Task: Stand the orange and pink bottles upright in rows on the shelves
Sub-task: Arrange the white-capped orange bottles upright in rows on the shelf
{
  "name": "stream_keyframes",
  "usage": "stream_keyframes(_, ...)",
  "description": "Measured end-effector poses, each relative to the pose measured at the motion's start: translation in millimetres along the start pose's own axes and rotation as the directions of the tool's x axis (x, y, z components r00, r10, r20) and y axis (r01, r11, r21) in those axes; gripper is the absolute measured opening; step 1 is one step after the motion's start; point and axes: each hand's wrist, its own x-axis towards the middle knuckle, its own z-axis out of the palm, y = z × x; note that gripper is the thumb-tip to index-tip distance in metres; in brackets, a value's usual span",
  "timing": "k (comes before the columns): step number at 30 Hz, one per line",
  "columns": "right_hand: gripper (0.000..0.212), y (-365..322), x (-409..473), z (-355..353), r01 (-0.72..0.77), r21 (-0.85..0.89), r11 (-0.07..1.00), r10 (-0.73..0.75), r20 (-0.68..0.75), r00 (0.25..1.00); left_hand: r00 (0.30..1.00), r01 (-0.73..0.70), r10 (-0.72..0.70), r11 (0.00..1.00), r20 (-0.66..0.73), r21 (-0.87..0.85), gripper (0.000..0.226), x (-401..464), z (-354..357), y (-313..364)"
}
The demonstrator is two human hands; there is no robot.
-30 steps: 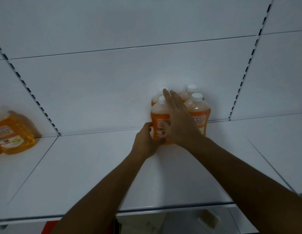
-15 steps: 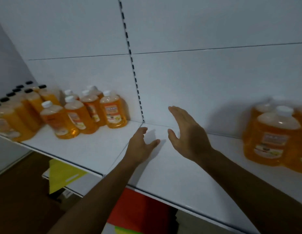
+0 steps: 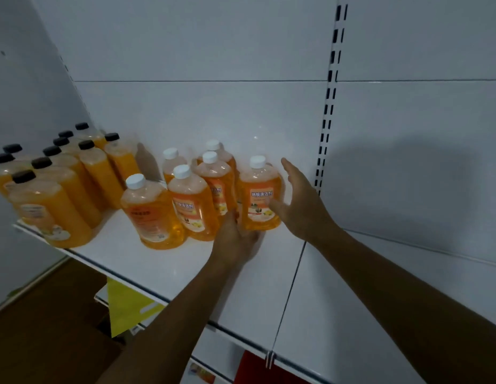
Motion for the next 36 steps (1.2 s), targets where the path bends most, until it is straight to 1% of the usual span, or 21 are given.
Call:
stream_keyframes(2,0.085,0,10,10,-0.020,0.008,1.000,0.019,0.022,1.000,0.999,-0.036,0.035,0.999,0.016,0.017,0.020,9,5,-7)
stream_keyframes(3,0.085,2,13,14,-0.028,0.023,0.999,0.028,0.028,0.999,0.999,-0.020,0.021,0.999,0.036,-0.031,0.026,11,5,-9)
stream_keyframes(4,0.085,3,14,19,-0.030,0.029,0.999,0.030,0.026,0.999,0.998,0.031,-0.028,0.998,0.055,-0.056,0.037,13,5,-8)
stream_keyframes(5,0.082,5,13,22,-0.025,0.016,1.000,0.025,0.013,1.000,0.996,0.080,-0.078,0.995,0.041,-0.054,0.048,14,5,-5)
stream_keyframes(6,0.080,6,12,23,-0.016,-0.011,1.000,0.016,-0.012,1.000,0.995,0.094,-0.091,0.993,0.036,-0.077,0.053,17,6,-7)
stream_keyframes(7,0.076,7,10,23,-0.013,-0.038,0.999,0.012,-0.041,0.999,0.996,0.074,-0.068,0.990,0.049,-0.123,0.049,18,7,-9)
stream_keyframes(8,0.073,7,7,20,-0.019,-0.061,0.998,0.015,-0.069,0.998,0.996,0.057,-0.045,0.983,0.072,-0.175,0.040,19,9,-9)
stream_keyframes(10,0.068,10,1,8,-0.046,-0.101,0.994,0.037,-0.097,0.995,0.993,0.041,-0.019,0.980,0.114,-0.195,0.032,18,16,-4)
stream_keyframes(12,0.064,16,-8,-10,-0.087,-0.115,0.989,0.073,-0.125,0.989,0.987,0.027,0.006,0.979,0.161,-0.204,0.030,14,29,8)
stream_keyframes(15,0.060,30,-26,-51,-0.157,-0.143,0.977,0.127,-0.197,0.972,0.971,-0.012,0.047,0.989,0.235,-0.150,0.026,8,58,37)
stream_keyframes(17,0.058,41,-40,-86,-0.186,-0.209,0.960,0.135,-0.235,0.962,0.956,-0.050,0.090,0.988,0.278,-0.146,0.023,2,85,60)
stream_keyframes(19,0.058,52,-56,-124,-0.192,-0.315,0.929,0.112,-0.254,0.961,0.943,-0.076,0.122,0.985,0.309,-0.156,0.020,-6,115,84)
stream_keyframes(20,0.057,58,-64,-143,-0.200,-0.345,0.917,0.111,-0.260,0.959,0.935,-0.095,0.146,0.981,0.322,-0.167,0.021,-11,130,94)
stream_keyframes(23,0.058,70,-88,-193,-0.233,-0.393,0.890,0.118,-0.295,0.948,0.909,-0.144,0.211,0.968,0.359,-0.204,0.036,-26,176,123)
stream_keyframes(26,0.060,79,-109,-231,-0.269,-0.430,0.862,0.128,-0.329,0.936,0.900,-0.155,0.229,0.963,0.370,-0.220,0.040,-38,211,148)
stream_keyframes(29,0.068,86,-124,-257,-0.275,-0.474,0.836,0.111,-0.344,0.932,0.890,-0.154,0.237,0.960,0.390,-0.233,0.042,-46,239,168)
stream_keyframes(32,0.077,91,-134,-276,-0.275,-0.588,0.760,0.089,-0.326,0.941,0.880,-0.134,0.232,0.959,0.414,-0.251,0.042,-55,262,181)
stream_keyframes(36,0.069,99,-142,-294,-0.275,-0.715,0.643,0.096,-0.281,0.955,0.875,-0.128,0.238,0.954,0.422,-0.271,0.041,-63,283,194)
